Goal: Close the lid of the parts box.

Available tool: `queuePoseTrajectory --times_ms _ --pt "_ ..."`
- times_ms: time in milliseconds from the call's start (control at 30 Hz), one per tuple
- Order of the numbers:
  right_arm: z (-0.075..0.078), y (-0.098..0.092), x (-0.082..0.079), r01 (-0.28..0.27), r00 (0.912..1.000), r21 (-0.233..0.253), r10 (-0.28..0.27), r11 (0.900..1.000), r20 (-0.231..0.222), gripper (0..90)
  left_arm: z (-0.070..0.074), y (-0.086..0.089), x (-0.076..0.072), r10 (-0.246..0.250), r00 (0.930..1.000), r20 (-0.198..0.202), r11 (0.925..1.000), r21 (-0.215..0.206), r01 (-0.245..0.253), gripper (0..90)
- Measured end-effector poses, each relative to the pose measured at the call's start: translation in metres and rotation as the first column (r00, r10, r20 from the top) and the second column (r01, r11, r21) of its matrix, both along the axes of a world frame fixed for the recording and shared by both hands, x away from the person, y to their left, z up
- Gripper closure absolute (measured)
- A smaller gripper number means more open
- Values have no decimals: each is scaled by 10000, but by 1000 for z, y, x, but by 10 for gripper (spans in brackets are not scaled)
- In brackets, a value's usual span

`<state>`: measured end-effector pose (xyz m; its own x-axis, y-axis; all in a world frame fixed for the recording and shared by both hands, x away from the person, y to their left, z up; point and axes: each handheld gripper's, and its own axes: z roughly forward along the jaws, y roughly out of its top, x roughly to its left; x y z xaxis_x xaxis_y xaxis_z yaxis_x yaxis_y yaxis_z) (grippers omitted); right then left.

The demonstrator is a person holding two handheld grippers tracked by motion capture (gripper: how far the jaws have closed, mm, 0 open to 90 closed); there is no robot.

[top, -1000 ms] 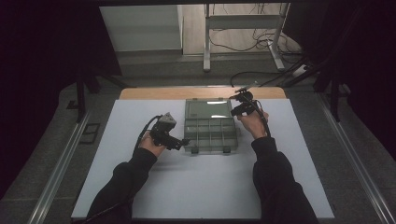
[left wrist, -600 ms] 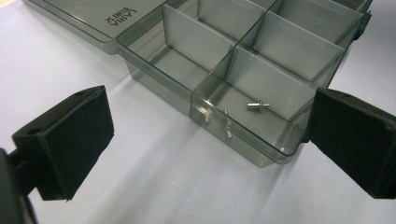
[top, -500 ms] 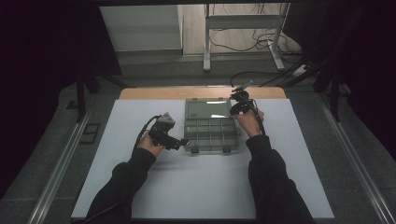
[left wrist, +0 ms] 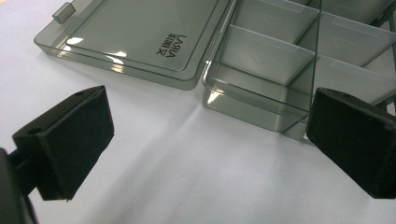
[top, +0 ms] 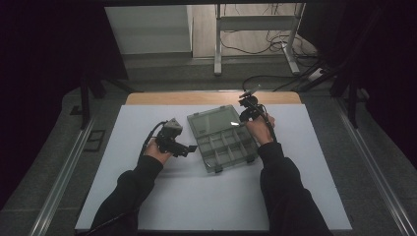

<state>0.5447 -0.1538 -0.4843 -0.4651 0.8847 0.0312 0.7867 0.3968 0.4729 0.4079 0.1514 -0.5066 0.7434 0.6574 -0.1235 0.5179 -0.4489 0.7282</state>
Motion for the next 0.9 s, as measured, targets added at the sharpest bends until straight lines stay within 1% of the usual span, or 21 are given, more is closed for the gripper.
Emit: queuePoseTrajectory --times_ms 33,100,133,200,267,300,367,433,500,533,600,667,733,800,900 --pt "0 0 1 18 10000 58 -18 10000 2 819 0 0 0 60 10000 -11 10000 -65 -60 16" --pt "-2 0 4 29 10000 110 -29 9999 4 815 -1 0 0 71 10000 -11 10000 -8 -71 20" --pt "-2 0 6 64 10000 130 -64 9999 23 816 -1 1 1 68 10000 12 9999 101 -69 20" --pt "-3 2 10 84 10000 171 -85 9998 49 829 -3 1 1 112 9999 -10 9999 99 -112 22" --pt "-4 4 12 105 9999 205 -106 9997 20 862 -4 2 1 173 9998 -49 9998 137 -173 21" --pt "-4 5 12 108 9999 81 -109 9999 73 868 -4 3 2 214 9997 -98 9997 114 -213 21" --pt "-4 6 11 102 9998 -42 -102 9999 157 879 -5 6 3 294 9994 -155 9995 -83 -296 19" --pt "-3 6 9 97 9996 -42 -96 9999 266 881 -5 8 4 443 9987 -264 9988 -195 -448 34" --pt "-2 5 7 108 9992 11 -108 9999 397 883 -5 10 5 512 9985 -204 9985 -193 -516 60" --pt "-1 4 6 133 9988 106 -138 9999 479 883 -5 11 6 557 9983 -179 9981 -237 -561 85" --pt "0 2 4 111 9981 249 -126 9996 595 883 -6 13 8 562 9981 -255 9975 -425 -573 150" --pt "2 1 2 87 9975 319 -109 9995 694 883 -8 14 9 501 9983 -281 9977 -448 -514 213" --pt "3 -1 1 48 9965 434 -84 9990 834 883 -10 14 11 489 9986 -220 9983 -310 -495 296" --pt "3 -3 -1 42 9957 544 -92 9985 917 882 -13 14 13 540 9983 -235 9982 -230 -545 398" --pt "2 -6 -3 44 9947 687 -114 9976 1017 881 -17 14 17 565 9974 -440 9980 -272 -578 573"
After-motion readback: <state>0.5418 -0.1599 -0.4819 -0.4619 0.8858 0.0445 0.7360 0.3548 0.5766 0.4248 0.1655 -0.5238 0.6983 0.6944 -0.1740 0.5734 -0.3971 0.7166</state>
